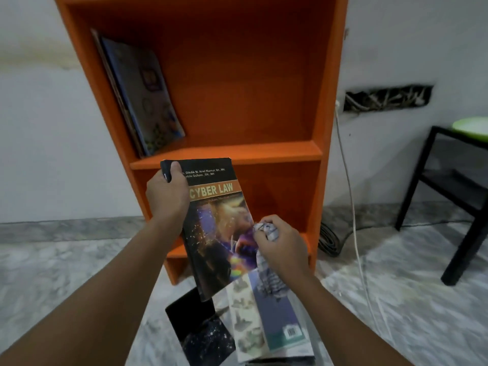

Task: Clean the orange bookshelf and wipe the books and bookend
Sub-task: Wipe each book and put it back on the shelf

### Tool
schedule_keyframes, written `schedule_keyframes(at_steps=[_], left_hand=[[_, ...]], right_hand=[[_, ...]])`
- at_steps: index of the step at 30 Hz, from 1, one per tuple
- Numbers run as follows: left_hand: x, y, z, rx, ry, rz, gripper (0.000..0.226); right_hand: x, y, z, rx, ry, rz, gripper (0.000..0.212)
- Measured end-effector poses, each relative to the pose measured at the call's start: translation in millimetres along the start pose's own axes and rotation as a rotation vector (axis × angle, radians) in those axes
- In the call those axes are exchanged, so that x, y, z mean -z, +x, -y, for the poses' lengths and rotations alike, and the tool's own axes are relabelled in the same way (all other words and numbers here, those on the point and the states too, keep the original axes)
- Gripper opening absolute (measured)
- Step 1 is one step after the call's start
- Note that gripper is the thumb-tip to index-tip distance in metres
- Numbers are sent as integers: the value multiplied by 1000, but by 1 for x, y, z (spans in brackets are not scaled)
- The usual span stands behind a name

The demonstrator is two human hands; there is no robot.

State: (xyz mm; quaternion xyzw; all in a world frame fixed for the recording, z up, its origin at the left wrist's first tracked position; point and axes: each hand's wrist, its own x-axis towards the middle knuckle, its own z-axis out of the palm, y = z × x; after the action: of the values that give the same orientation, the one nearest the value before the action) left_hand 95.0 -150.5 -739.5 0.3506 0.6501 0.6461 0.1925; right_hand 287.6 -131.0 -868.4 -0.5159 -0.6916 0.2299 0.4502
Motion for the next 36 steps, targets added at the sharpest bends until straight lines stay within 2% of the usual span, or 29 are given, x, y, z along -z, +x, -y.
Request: schedule_keyframes(at_steps=[4,7,9,11,15,17,20,21,24,29,32,34,36], left_hand=[[19,14,-44,-82,-29,-75,29],[31,36,-82,-163,-72,-174,29],[33,51,-104,-224,-95,-234,30],[29,64,-122,-295,-99,-276,30],[18,97,-146,-409,-77,-347,23],[14,119,-148,-410,-79,-371,23],[10,155,-144,-392,-78,-331,29],[8,167,-142,-398,-69,-295,31],[4,200,-138,-445,32,-166,30],[11,246,-135,-360,292,-13,22],[18,260,-131,-354,430,42,17],[21,258,-130,-382,505,59,6],[19,254,-126,-475,709,-6,42]], right_hand=[[10,15,56,164,-81,-28,42],[11,32,105,265,-70,31,46],[8,45,135,306,-70,96,53],[3,58,159,322,-124,156,70],[-16,94,196,318,-240,191,89],[-28,115,207,293,-331,196,81],[-46,144,220,255,-439,229,42],[-53,155,223,264,-497,227,36],[-73,184,226,259,-626,192,36],[-120,222,212,229,-550,177,16],[-139,231,215,220,-462,223,23],[-146,236,219,242,-412,230,26],[-150,245,218,229,-388,289,26]])
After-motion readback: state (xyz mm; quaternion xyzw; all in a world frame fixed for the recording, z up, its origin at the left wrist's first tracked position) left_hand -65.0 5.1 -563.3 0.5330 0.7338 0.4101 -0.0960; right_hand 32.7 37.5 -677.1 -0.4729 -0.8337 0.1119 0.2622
